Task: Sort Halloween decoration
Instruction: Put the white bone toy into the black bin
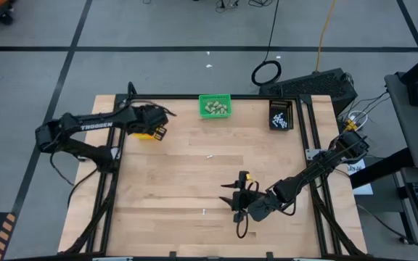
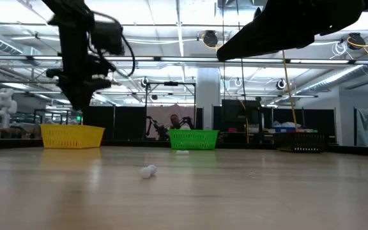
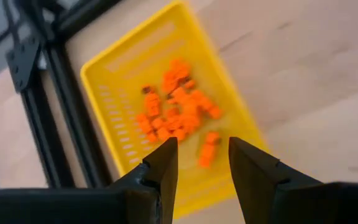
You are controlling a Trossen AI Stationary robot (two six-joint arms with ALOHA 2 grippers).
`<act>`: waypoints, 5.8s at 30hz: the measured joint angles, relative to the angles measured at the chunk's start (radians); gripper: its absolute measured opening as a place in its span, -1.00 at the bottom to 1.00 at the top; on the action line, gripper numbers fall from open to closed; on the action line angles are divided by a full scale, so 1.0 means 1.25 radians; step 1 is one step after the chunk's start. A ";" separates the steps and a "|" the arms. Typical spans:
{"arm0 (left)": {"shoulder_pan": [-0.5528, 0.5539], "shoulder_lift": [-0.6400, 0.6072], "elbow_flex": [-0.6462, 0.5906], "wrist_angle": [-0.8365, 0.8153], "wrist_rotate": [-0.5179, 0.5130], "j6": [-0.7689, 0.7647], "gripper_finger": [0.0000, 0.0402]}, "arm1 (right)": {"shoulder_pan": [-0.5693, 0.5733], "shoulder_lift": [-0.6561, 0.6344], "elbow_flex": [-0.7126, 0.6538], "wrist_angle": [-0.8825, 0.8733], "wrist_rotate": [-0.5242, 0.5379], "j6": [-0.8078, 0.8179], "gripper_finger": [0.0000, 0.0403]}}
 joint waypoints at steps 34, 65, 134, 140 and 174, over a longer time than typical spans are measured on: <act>-0.827 -0.073 0.000 0.567 -0.063 0.202 -0.33 | 0.027 0.000 0.000 -0.011 -0.084 0.333 -0.06; -0.937 0.211 0.175 0.620 0.013 0.357 -0.33 | 0.126 0.127 0.000 0.165 -0.080 0.340 -0.06; -0.796 0.617 0.825 -0.103 0.268 0.285 -0.33 | 0.124 0.067 0.000 -0.053 -0.251 0.280 -0.06; -0.803 0.630 0.826 -0.095 0.283 0.252 -0.33 | 0.124 0.067 0.000 -0.091 -0.268 0.313 -0.06; -0.768 0.718 0.825 -0.033 0.268 0.267 0.36 | 0.152 0.067 0.000 -0.106 -0.292 0.448 -0.06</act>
